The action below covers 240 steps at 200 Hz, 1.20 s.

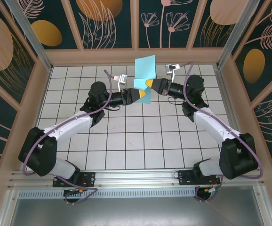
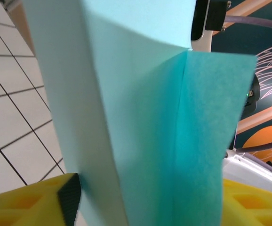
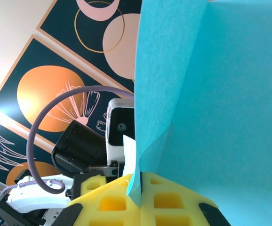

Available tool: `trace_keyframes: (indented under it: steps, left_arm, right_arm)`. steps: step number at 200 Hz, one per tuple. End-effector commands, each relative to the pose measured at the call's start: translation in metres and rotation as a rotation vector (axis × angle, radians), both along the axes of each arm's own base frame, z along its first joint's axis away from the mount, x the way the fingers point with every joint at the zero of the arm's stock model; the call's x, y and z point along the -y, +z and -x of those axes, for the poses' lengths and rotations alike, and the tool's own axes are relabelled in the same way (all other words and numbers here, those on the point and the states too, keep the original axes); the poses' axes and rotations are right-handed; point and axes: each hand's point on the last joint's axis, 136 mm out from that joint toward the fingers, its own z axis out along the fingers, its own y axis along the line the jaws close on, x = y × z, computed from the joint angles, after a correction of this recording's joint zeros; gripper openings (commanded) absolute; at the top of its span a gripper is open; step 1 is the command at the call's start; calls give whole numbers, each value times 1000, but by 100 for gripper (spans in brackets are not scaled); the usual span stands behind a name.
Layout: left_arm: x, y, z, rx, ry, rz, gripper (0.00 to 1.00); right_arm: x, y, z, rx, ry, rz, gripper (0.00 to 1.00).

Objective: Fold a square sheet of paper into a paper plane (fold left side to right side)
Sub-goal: Turn over the paper at the center of the table.

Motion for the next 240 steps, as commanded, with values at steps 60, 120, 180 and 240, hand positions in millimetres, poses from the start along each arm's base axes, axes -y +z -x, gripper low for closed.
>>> trace_keyframes:
  steps: [60, 120, 180, 240]
  left_arm:
    - [2, 14, 8, 57, -34, 38, 24]
    - [0, -2, 1, 62, 11, -52, 1]
    - [-30, -85, -29, 73, 239, -599, 0]
    - [-105, -138, -41, 76, 511, -1333, 0]
  right_arm:
    - [0, 9, 1, 44, -14, -2, 6]
    - [17, -6, -8, 21, -102, 69, 37]
    - [95, -70, -40, -112, -507, 440, 58]
    - [187, -141, -41, -249, -879, 821, 64]
